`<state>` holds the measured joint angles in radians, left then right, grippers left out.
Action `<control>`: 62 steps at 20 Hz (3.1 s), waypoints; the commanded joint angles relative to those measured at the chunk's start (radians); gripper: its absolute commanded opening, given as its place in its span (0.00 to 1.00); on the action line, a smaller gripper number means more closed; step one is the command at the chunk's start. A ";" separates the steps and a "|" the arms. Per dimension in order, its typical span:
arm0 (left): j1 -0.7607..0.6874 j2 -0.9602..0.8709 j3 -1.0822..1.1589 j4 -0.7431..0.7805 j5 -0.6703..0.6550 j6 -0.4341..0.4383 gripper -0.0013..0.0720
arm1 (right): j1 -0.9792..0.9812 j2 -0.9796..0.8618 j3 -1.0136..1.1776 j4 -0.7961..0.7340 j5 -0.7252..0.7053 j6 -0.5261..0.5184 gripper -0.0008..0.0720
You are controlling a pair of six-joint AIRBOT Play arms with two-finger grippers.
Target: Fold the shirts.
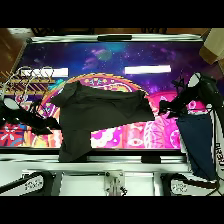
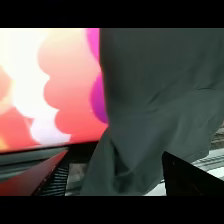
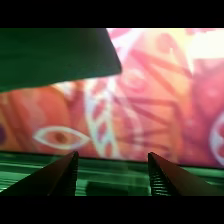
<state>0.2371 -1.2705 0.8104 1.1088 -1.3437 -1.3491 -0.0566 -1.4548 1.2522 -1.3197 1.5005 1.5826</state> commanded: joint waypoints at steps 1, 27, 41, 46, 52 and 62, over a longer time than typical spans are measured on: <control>-0.025 0.021 -0.150 -0.108 0.182 0.032 0.92 | -0.003 0.003 -0.060 0.084 -0.121 -0.012 0.77; -0.117 0.119 0.195 0.047 0.111 0.092 0.07 | 0.105 -0.129 0.043 0.204 -0.177 -0.040 0.11; -0.119 0.599 1.229 0.153 0.305 -0.234 0.07 | 0.104 0.712 0.592 0.150 -0.562 0.034 0.11; -0.119 0.547 1.164 0.250 0.271 -0.231 0.07 | 0.104 0.682 0.591 -0.002 -0.462 0.152 0.11; -0.119 0.367 0.967 0.249 0.120 -0.178 0.07 | 0.104 0.402 0.583 -0.136 -0.161 0.159 0.11; -0.119 -0.117 0.660 -0.003 0.389 -0.177 0.07 | 0.103 -0.179 0.466 -0.224 -0.303 0.240 0.12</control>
<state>0.1165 -1.2469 1.5127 1.2289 -1.0599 -1.5295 0.0467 -1.4963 1.7290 -1.5330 1.2346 1.7752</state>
